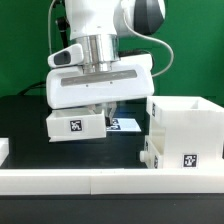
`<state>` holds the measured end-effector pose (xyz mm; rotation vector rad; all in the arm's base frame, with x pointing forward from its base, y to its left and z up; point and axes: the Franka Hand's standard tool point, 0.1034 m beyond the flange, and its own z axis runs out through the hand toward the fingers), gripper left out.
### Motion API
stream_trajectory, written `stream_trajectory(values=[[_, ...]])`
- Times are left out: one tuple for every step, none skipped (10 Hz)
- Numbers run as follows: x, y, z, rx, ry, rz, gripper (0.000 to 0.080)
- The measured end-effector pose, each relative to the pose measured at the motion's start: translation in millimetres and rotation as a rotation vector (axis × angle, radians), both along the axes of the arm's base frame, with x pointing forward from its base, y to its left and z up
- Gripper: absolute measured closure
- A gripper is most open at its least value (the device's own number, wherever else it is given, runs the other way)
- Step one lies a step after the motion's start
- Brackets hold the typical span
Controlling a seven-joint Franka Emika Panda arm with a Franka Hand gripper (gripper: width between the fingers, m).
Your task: Assemble drawer
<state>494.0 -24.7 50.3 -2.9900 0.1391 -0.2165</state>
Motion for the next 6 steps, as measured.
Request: stream_trajectory(values=[[-1.1, -0.2, -1.6, -0.004, -0.003, 0.023, 0.0757], [-1.7, 0.1, -2.6, -0.003, 0.0, 0.023, 0.0757], [-1.8, -0.2, -2.9, -0.014, -0.008, 0.084, 0.0757], [-2.8, -4.0, -5.0, -0.038, -0.024, 0.232, 0.0757], [-4.1, -11.6, -8.3, -0.06, -0.037, 0.38, 0.0757], [-1.6, -11.8, -8.3, -0.063, -0.033, 0.477, 0.0757]])
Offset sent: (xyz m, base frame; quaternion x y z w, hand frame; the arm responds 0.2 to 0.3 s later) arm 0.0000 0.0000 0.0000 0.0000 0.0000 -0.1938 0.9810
